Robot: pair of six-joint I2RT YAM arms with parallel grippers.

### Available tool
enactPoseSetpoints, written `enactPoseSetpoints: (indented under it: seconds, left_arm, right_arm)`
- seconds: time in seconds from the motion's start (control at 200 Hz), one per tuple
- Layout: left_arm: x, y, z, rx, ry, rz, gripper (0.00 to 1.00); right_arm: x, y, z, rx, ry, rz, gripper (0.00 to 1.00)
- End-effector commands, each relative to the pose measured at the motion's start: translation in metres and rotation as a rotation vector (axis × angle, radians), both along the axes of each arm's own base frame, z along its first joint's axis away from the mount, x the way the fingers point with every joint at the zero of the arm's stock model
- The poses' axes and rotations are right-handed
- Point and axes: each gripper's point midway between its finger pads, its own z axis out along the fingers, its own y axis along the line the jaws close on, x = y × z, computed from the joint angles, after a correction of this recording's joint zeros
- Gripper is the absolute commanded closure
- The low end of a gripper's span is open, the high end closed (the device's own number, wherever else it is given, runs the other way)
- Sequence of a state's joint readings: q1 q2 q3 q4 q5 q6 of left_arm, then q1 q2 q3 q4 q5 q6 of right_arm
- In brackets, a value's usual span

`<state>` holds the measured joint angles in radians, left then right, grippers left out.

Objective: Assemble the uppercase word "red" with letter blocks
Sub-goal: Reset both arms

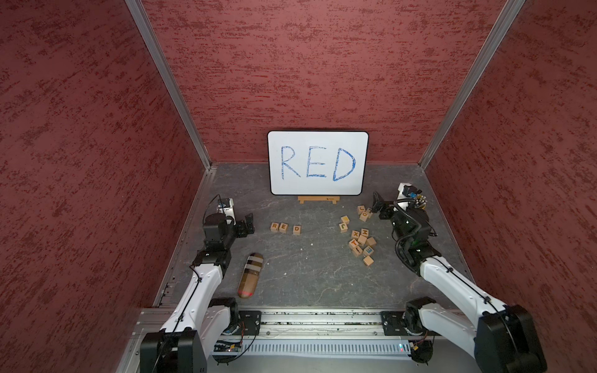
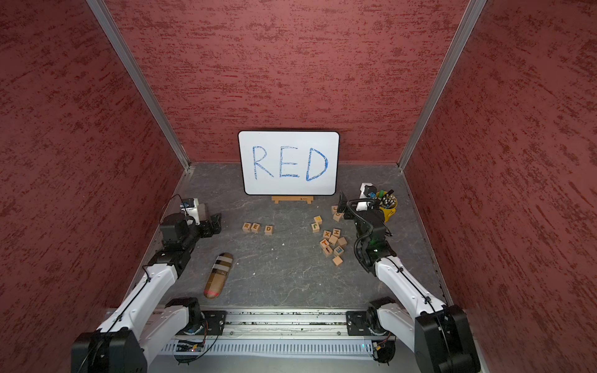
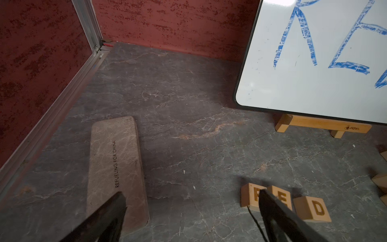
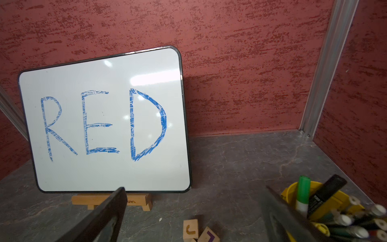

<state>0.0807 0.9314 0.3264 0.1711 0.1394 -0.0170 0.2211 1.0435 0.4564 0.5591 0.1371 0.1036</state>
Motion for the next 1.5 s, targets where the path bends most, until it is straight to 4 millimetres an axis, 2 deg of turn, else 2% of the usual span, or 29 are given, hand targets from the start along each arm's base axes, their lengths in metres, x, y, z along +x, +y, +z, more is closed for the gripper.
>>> enactPoseSetpoints:
  seconds: [0.0, 0.055, 0.175, 0.256, 0.341, 0.421, 0.476, 0.661, 0.802, 0.897, 1.032, 1.107, 1.187, 1.313, 1.493]
  left_arm:
    - [0.014, -0.002, 0.031, 0.032, -0.244, -0.043, 0.00]
    - [0.020, 0.005, 0.028, -0.008, -0.256, -0.001, 0.01]
    - [0.041, 0.005, 0.017, -0.021, -0.254, 0.005, 0.01]
    - [0.054, 0.010, 0.019, 0.002, -0.293, 0.015, 0.01]
    - [0.063, 0.015, 0.003, -0.010, -0.248, 0.036, 0.01]
    - [0.067, 0.014, -0.010, -0.013, -0.248, 0.030, 0.01]
    - [0.067, 0.008, -0.011, 0.017, -0.247, 0.013, 0.01]
    - [0.073, 0.011, -0.015, 0.020, -0.209, 0.037, 0.01]
    - [0.076, 0.007, -0.016, 0.018, -0.198, 0.011, 0.01]
    - [0.079, 0.005, -0.018, 0.025, -0.176, 0.004, 0.01]
    - [0.079, 0.005, -0.017, 0.025, -0.180, 0.002, 0.01]
    - [0.080, 0.004, -0.017, 0.027, -0.178, 0.003, 0.01]
    - [0.079, 0.004, -0.017, 0.030, -0.176, 0.004, 0.01]
    - [0.080, 0.003, -0.018, 0.040, -0.171, 0.009, 0.01]
    - [0.080, 0.003, -0.018, 0.043, -0.171, 0.009, 0.00]
  right_arm:
    - [-0.007, -0.012, 0.004, -0.022, -0.062, -0.031, 0.01]
    - [-0.009, -0.017, -0.002, -0.039, -0.055, -0.046, 0.01]
    - [-0.014, -0.034, -0.020, -0.079, -0.044, -0.104, 0.01]
    - [-0.015, -0.045, -0.030, -0.075, -0.046, -0.126, 0.01]
    - [-0.017, -0.051, -0.037, -0.078, -0.055, -0.145, 0.01]
    - [-0.019, -0.061, -0.041, -0.079, -0.071, -0.175, 0.01]
    - [-0.019, -0.065, -0.047, -0.079, -0.065, -0.181, 0.01]
    - [-0.020, -0.081, -0.070, -0.087, -0.049, -0.208, 0.01]
    - [-0.015, -0.091, -0.066, -0.061, -0.084, -0.224, 0.01]
    - [-0.002, -0.100, -0.071, -0.020, -0.056, -0.229, 0.01]
    - [0.009, -0.092, -0.092, -0.033, -0.032, -0.178, 0.01]
    - [0.003, -0.092, -0.091, -0.028, -0.054, -0.180, 0.01]
    - [0.005, -0.092, -0.091, -0.034, -0.048, -0.180, 0.01]
    - [0.001, -0.079, -0.090, -0.073, -0.065, -0.128, 0.01]
    - [0.009, -0.079, -0.092, -0.074, -0.041, -0.131, 0.01]
